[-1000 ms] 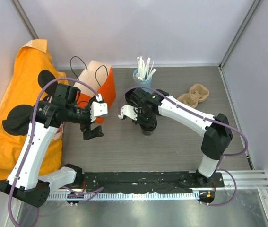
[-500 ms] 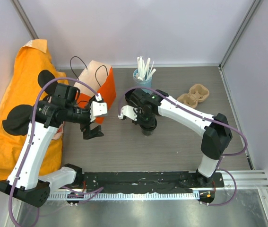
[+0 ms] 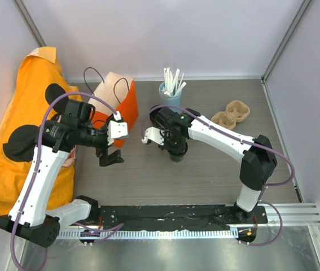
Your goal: Pack the takeout coffee
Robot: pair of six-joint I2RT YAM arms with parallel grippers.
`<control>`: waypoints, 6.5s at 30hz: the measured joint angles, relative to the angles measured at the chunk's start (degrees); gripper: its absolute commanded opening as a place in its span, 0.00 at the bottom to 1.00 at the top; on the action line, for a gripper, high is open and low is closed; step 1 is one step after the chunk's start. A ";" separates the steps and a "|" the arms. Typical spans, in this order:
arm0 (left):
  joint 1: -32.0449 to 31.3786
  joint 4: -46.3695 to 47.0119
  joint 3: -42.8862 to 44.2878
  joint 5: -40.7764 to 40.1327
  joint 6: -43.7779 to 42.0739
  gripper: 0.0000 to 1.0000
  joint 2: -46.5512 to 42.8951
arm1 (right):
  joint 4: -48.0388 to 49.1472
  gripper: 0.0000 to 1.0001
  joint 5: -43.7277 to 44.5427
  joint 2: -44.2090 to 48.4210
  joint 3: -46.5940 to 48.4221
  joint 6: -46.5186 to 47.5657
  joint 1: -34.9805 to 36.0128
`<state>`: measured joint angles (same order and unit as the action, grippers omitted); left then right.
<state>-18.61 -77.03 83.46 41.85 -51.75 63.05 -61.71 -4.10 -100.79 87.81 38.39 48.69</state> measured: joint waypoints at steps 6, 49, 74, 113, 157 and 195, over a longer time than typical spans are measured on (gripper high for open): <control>0.07 0.00 0.00 0.26 -0.04 1.00 0.00 | 0.02 0.16 -0.02 -0.02 -0.07 -0.17 0.00; 1.75 12.66 -1.88 -3.30 26.80 1.00 8.57 | 0.00 0.90 -2.71 13.18 6.29 -7.39 -13.99; -14.95 30.42 9.97 -6.64 57.90 1.00 45.75 | 11.04 0.91 -16.48 31.67 -16.15 -22.29 -36.15; -16.96 36.98 8.15 -3.23 56.74 0.76 50.69 | 11.56 0.91 -21.05 33.05 -16.74 -22.49 -36.94; -15.91 39.28 9.25 7.32 56.37 0.35 56.08 | 24.41 0.67 -42.93 18.73 -28.24 -29.38 -41.27; -16.90 40.83 7.85 3.67 58.64 0.29 54.40 | 30.88 0.43 -62.82 0.28 -29.00 -37.88 -41.92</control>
<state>-35.51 -36.21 91.31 45.52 6.90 117.45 -30.83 -66.92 -100.51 58.81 0.51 6.76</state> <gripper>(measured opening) 0.473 0.424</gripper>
